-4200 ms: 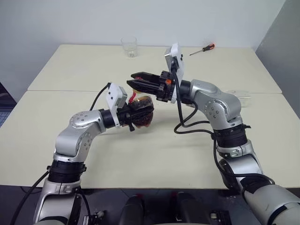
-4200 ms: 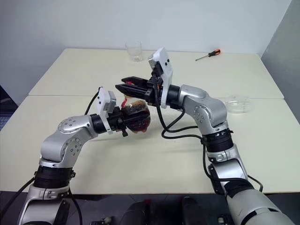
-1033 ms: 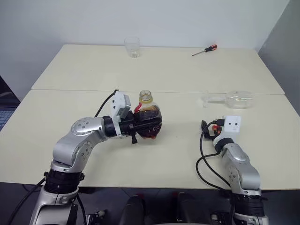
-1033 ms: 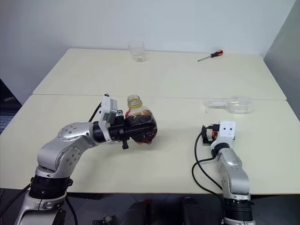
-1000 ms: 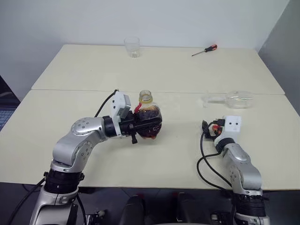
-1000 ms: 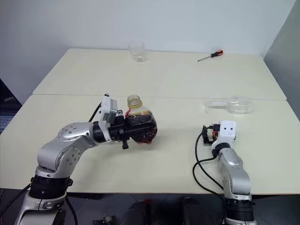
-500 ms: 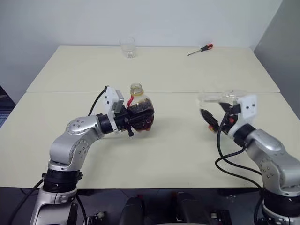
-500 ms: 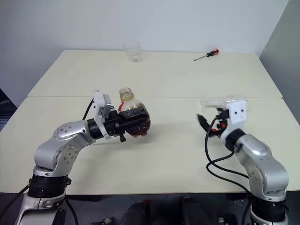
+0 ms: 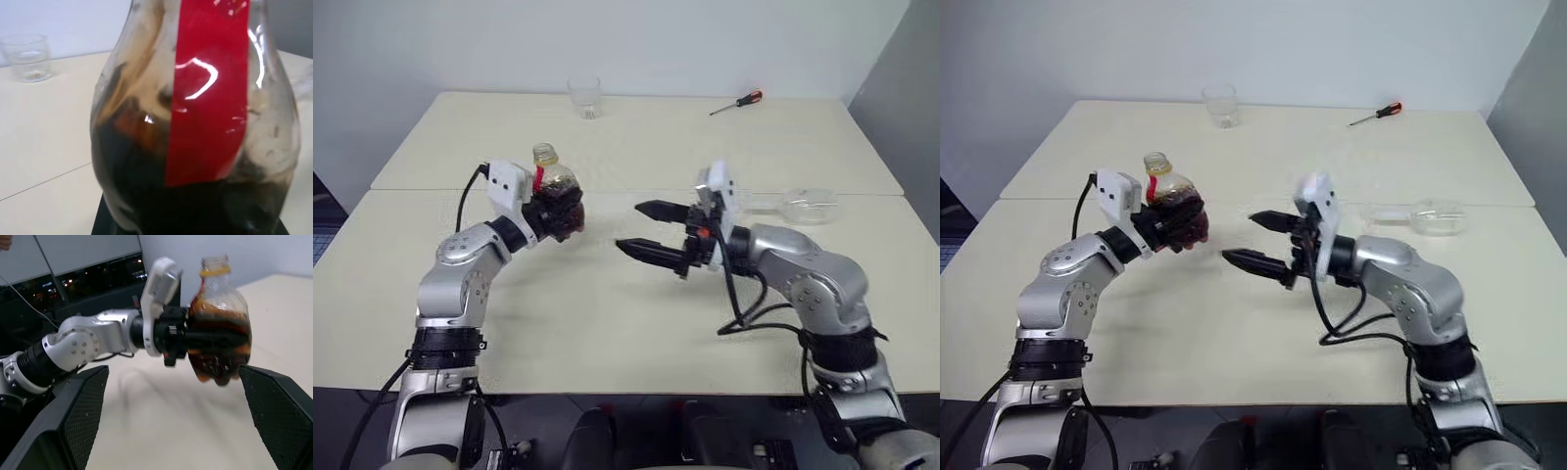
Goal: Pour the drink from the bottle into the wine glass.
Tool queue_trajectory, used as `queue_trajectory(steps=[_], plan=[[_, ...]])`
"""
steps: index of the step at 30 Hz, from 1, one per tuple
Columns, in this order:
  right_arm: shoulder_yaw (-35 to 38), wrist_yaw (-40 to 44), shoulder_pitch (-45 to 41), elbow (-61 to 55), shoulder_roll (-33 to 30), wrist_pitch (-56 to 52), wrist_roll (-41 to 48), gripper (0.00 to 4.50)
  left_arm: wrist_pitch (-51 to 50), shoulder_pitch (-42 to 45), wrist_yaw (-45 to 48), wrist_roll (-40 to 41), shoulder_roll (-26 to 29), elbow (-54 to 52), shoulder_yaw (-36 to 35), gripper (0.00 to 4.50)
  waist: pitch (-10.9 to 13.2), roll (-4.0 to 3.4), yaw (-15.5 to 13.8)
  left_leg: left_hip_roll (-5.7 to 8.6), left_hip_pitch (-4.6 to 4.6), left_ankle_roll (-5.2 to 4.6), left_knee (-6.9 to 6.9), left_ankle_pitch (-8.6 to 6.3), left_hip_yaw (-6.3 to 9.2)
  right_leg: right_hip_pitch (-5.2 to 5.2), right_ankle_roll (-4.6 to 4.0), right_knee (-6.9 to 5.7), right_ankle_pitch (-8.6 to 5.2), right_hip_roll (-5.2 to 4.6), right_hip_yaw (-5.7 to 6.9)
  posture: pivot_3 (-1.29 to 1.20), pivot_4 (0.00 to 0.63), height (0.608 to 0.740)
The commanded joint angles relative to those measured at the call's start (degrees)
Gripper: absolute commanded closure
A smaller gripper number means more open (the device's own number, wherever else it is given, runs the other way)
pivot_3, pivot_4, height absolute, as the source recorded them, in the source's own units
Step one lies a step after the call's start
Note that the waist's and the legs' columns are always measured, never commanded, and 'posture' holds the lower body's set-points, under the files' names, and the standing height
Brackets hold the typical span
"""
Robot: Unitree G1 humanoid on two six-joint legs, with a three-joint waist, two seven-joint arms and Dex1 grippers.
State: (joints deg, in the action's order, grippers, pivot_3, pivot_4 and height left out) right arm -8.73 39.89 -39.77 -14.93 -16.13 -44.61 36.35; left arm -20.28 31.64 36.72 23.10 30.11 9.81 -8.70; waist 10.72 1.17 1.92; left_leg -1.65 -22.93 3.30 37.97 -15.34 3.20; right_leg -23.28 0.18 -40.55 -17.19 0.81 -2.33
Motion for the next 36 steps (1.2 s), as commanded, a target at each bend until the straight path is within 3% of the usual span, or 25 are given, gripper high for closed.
queue_trajectory(steps=[1,8,18,26,35,36], plan=[[-2.52,-0.22,-3.81,4.36,2.71,4.80,-4.41,0.00,5.41,2.88,-1.52,-2.12,2.18,3.93,-3.70,3.55,0.00,0.00,-0.06,0.00,0.00,0.00,-0.01,0.00,0.02,0.00,0.00,0.00,0.00,0.00,0.02,0.00,0.150,0.740],[-5.13,-1.32,-8.73,11.81,9.20,8.94,-9.69,0.00,16.12,9.00,-3.44,-5.99,4.76,23.38,-6.37,3.55,0.00,0.00,-0.08,0.01,-0.01,0.00,0.01,0.00,-0.01,-0.08,-0.02,-0.12,0.01,-0.04,0.10,0.00,0.150,0.740],[-6.92,-3.45,-8.13,11.37,12.32,8.82,-13.55,0.00,29.23,14.80,-7.77,-7.46,3.96,45.69,-9.52,3.55,-0.04,0.07,-0.09,-0.02,-0.05,0.00,0.05,0.00,-0.03,-0.13,-0.02,-0.20,0.01,-0.15,0.16,0.00,0.150,0.740],[-6.71,-4.16,-7.77,10.88,13.04,8.29,-14.56,0.00,34.67,16.40,-10.11,-8.05,3.04,54.80,-11.07,3.55,-0.06,0.12,-0.08,-0.01,-0.06,0.00,0.05,0.00,0.01,-0.17,-0.02,-0.27,0.01,-0.14,0.18,0.00,0.150,0.740],[-6.21,-4.10,-7.83,11.13,12.72,8.21,-15.02,0.00,36.35,16.11,-10.99,-8.86,2.86,56.83,-10.33,3.55,-0.06,0.12,-0.06,-0.01,-0.04,0.00,0.04,0.00,0.00,-0.17,-0.02,-0.28,0.01,-0.12,0.19,0.00,0.150,0.740],[-6.21,-4.05,-7.86,11.20,12.71,8.27,-15.04,0.00,36.30,16.08,-10.85,-8.85,2.87,56.87,-10.32,3.20,-0.06,0.12,-0.06,-0.01,-0.04,0.00,0.03,0.00,0.00,-0.17,-0.02,-0.28,0.01,-0.12,0.19,0.00,0.150,0.740]])
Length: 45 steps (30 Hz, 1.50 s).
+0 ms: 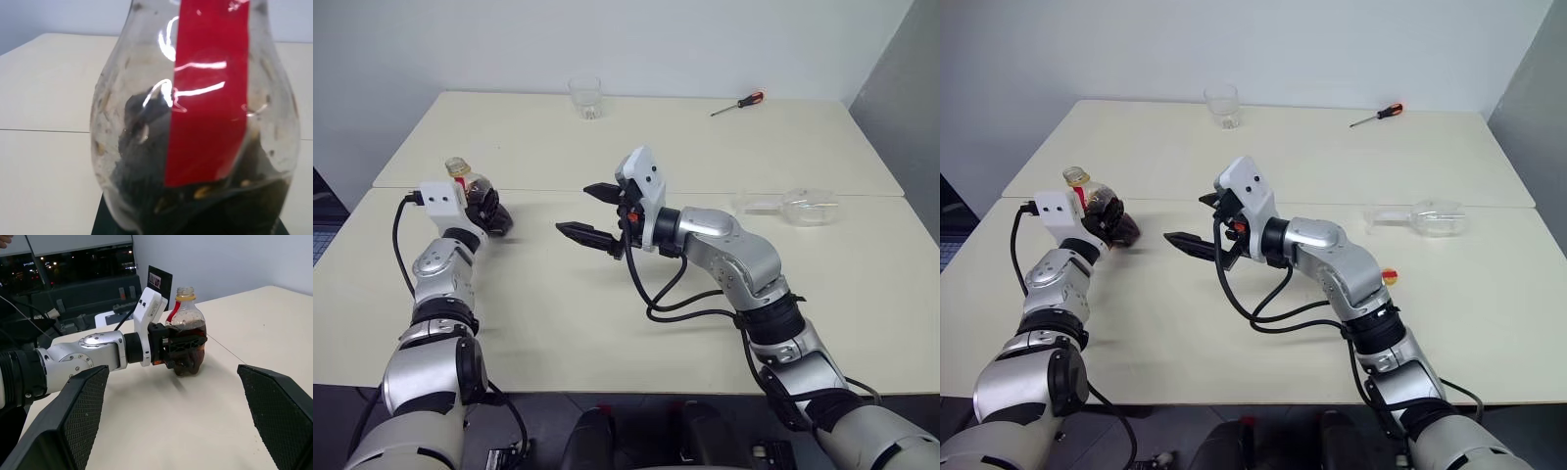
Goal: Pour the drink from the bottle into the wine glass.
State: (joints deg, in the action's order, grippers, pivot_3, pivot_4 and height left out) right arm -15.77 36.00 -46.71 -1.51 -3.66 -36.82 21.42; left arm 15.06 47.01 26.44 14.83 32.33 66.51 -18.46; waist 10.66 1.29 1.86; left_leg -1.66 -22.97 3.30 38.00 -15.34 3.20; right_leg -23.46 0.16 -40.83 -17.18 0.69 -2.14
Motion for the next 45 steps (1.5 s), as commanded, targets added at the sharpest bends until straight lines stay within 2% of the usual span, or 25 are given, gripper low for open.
queue_trajectory(steps=[1,8,10,18,27,34,42,45], plan=[[0.86,-0.07,-1.00,-2.03,0.23,0.64,-0.14,0.00,0.93,0.71,-0.56,-0.72,0.72,0.21,-0.45,2.82,0.00,0.00,0.00,0.00,0.00,0.00,0.00,0.00,0.00,0.00,0.00,0.00,0.00,0.00,0.00,0.00,0.150,0.740],[0.75,0.29,-1.22,-1.32,0.41,1.48,-0.35,0.00,0.99,0.22,-0.61,-0.99,1.38,-0.15,-0.61,0.52,0.00,0.00,0.00,0.00,0.00,0.00,0.00,0.00,0.00,0.00,0.00,0.00,0.00,0.00,0.00,0.00,0.150,0.740],[0.68,0.36,-1.14,-1.39,0.47,1.57,-0.35,0.00,0.83,-0.23,-0.36,-0.75,1.53,-0.78,-0.80,0.02,0.00,0.00,0.00,0.00,0.00,0.00,0.00,0.00,-0.01,0.00,0.00,0.00,0.00,0.00,0.01,0.00,0.150,0.740],[0.48,0.52,-0.85,-2.13,0.47,1.41,-0.22,0.00,-1.45,-5.65,1.15,1.33,0.90,-9.14,-1.55,0.02,0.00,0.00,0.02,-0.03,0.00,0.00,-0.02,0.00,0.01,-0.02,0.00,-0.01,0.00,0.00,-0.01,0.00,0.150,0.740],[0.26,0.67,-0.27,-2.72,0.09,1.48,-0.30,0.00,-12.67,-18.72,-1.29,5.02,-0.93,-34.28,-2.48,0.02,0.00,0.00,0.01,-0.17,0.01,0.00,-0.02,0.00,0.12,-0.01,-0.01,-0.01,0.00,-0.06,-0.16,0.00,0.150,0.740],[0.30,0.31,0.70,-2.92,0.31,1.82,-0.38,0.00,-25.45,-31.78,-7.22,8.61,-2.73,-59.14,-5.09,0.02,-0.02,0.02,0.03,-0.17,0.01,0.00,-0.03,0.00,0.30,0.00,-0.01,0.00,0.00,-0.14,-0.20,0.00,0.150,0.740],[0.44,-0.32,3.02,-4.25,1.14,1.36,0.05,0.00,-36.75,-38.98,-13.15,11.56,-3.26,-76.72,-7.21,0.02,-0.02,0.03,-0.05,-0.14,0.05,0.00,-0.03,0.00,0.45,0.09,-0.01,0.01,-0.01,-0.15,-0.13,0.00,0.150,0.740],[0.26,-0.60,4.35,-5.39,0.91,1.35,-0.30,0.00,-40.39,-41.11,-12.06,13.02,-3.16,-82.62,-5.14,0.02,-0.02,0.03,-0.03,-0.13,0.05,0.01,-0.03,0.00,0.43,0.10,0.00,0.02,-0.01,-0.15,-0.15,0.00,0.150,0.740]])
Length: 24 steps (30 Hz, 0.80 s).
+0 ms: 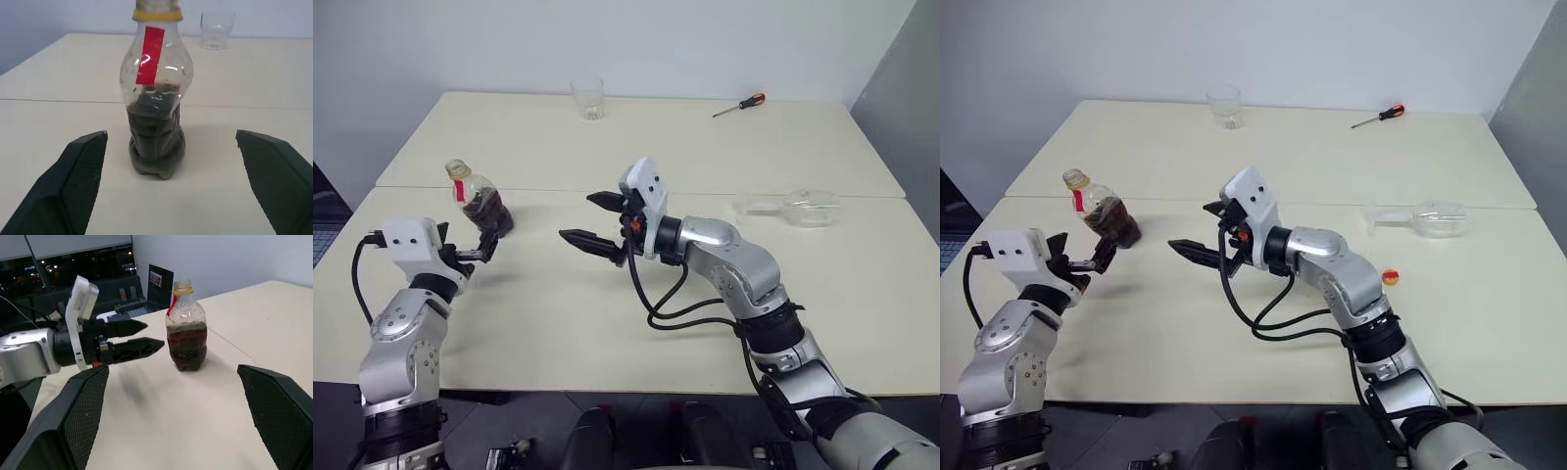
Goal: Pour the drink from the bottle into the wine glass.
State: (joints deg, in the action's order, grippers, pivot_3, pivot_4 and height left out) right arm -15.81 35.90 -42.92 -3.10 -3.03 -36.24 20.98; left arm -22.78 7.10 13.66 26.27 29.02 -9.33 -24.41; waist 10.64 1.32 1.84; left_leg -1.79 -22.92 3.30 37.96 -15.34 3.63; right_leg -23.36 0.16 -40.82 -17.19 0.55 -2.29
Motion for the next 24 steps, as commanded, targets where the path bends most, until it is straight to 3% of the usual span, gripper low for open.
queue_trajectory(steps=[1,7,14,24], plan=[[0.29,-0.58,1.06,-4.21,-0.04,0.85,-0.08,0.00,-3.56,-1.51,1.70,2.11,0.39,-8.53,1.96,0.02,0.00,0.00,-0.01,-0.01,0.00,0.00,0.00,0.00,0.01,0.00,0.00,0.01,0.00,0.00,0.01,0.00,0.150,0.740],[0.37,-0.01,7.47,-8.67,-9.14,3.90,-5.08,0.00,-9.12,2.51,12.65,8.04,3.84,-15.95,9.96,0.02,-0.01,0.02,-0.43,0.10,-0.01,0.02,0.02,0.01,-0.03,0.14,0.01,0.10,-0.01,-0.02,0.15,0.00,0.150,0.740],[9.45,-6.89,15.89,-14.36,-15.51,-1.15,-5.08,0.00,-12.73,7.72,24.94,12.34,6.63,-18.46,19.64,0.02,0.00,0.00,0.38,0.12,0.11,0.02,-0.07,0.01,-0.42,0.12,0.01,0.12,-0.02,0.20,-0.10,0.00,0.150,0.740],[19.97,-19.49,19.50,-17.75,-15.09,-7.82,-5.90,0.00,-7.76,16.83,39.72,8.61,5.29,-8.23,29.54,0.02,0.00,-0.01,0.12,0.14,0.14,0.02,-0.08,0.01,-0.48,0.10,-0.04,0.07,-0.05,0.37,-0.13,0.00,0.150,0.740]])
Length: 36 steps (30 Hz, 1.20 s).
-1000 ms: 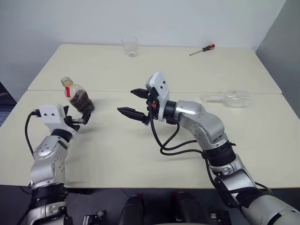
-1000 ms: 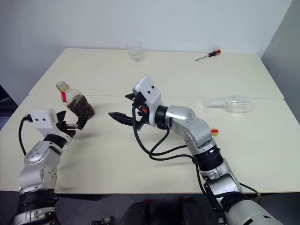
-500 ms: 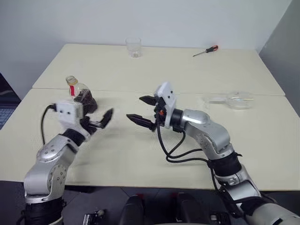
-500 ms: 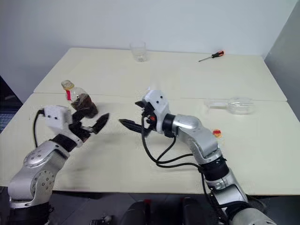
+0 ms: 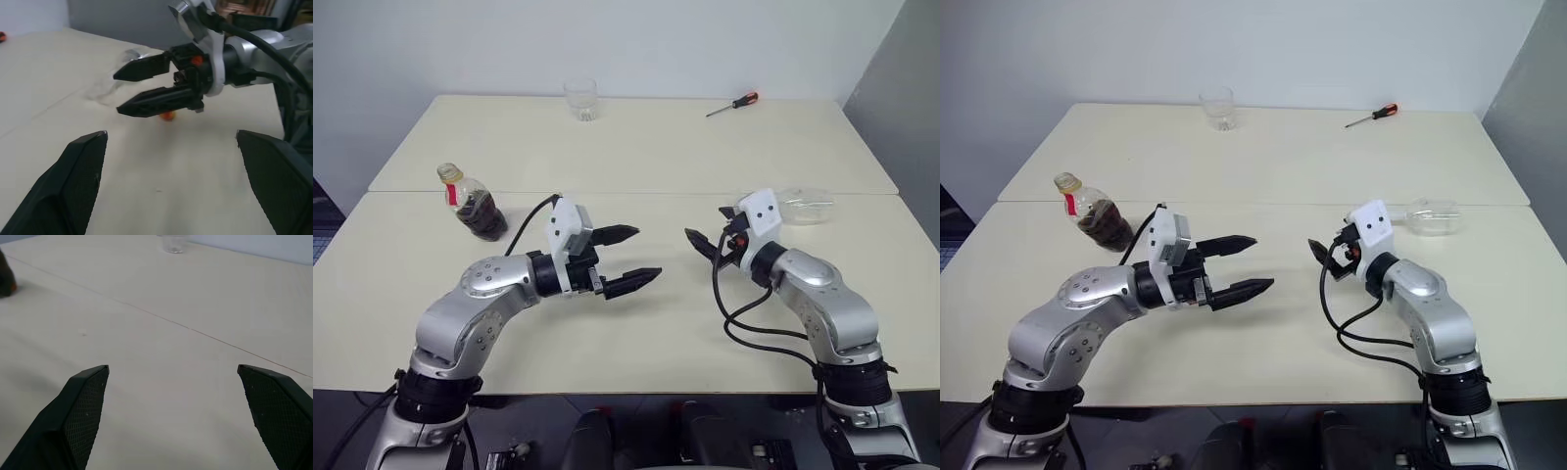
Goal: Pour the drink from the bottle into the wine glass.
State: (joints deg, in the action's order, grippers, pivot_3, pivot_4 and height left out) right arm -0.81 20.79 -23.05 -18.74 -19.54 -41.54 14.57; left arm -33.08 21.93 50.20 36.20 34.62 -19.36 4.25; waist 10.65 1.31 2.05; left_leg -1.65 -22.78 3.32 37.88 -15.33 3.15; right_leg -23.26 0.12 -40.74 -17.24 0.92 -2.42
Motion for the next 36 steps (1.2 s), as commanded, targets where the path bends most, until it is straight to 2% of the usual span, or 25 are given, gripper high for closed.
queue_trajectory(steps=[1,4,11,25,31,36], plan=[[6.80,-6.18,-0.72,-1.80,2.55,-3.85,1.20,0.00,3.07,2.54,3.89,-1.74,-0.54,2.64,1.24,0.02,0.00,0.00,-0.15,0.00,-0.02,0.00,0.02,0.00,0.01,0.00,0.00,0.00,0.00,0.00,0.01,0.00,0.150,0.740],[13.76,-12.53,-3.02,0.43,7.88,-7.52,3.82,0.00,4.32,4.46,4.58,-3.10,-1.82,5.39,1.75,0.02,0.00,0.00,-0.19,0.04,-0.04,0.00,0.03,0.00,-0.01,0.00,0.00,0.01,0.00,0.00,-0.01,0.00,0.150,0.740],[21.14,-18.21,-7.92,6.34,11.02,-8.23,6.24,0.00,6.15,6.60,6.19,-5.28,-3.16,8.86,1.93,0.02,0.01,-0.02,-0.16,0.05,-0.04,-0.01,0.00,0.00,-0.07,-0.02,0.00,0.02,0.00,0.00,-0.05,0.00,0.150,0.740],[35.94,-30.87,-20.41,24.82,20.30,0.32,16.91,0.00,7.45,10.75,7.88,-8.14,-7.03,11.22,4.13,0.02,0.02,-0.04,-0.13,0.03,-0.06,-0.01,0.00,0.00,-0.09,-0.04,-0.01,-0.02,0.01,0.00,-0.07,0.00,0.150,0.740],[39.23,-35.87,-22.54,28.76,21.41,4.14,21.13,0.00,7.41,12.29,8.34,-8.75,-7.92,12.06,4.26,0.02,0.03,-0.06,-0.11,0.03,-0.06,-0.02,0.00,0.00,-0.11,-0.04,-0.01,-0.02,0.01,0.00,-0.08,0.00,0.150,0.740],[38.98,-37.19,-23.24,32.19,21.36,7.14,22.62,0.00,7.94,12.99,8.73,-9.53,-8.67,12.67,5.02,0.02,0.04,-0.07,-0.06,0.04,-0.05,-0.02,0.00,0.00,-0.11,-0.04,-0.01,-0.02,0.01,0.00,-0.09,0.00,0.150,0.740]])
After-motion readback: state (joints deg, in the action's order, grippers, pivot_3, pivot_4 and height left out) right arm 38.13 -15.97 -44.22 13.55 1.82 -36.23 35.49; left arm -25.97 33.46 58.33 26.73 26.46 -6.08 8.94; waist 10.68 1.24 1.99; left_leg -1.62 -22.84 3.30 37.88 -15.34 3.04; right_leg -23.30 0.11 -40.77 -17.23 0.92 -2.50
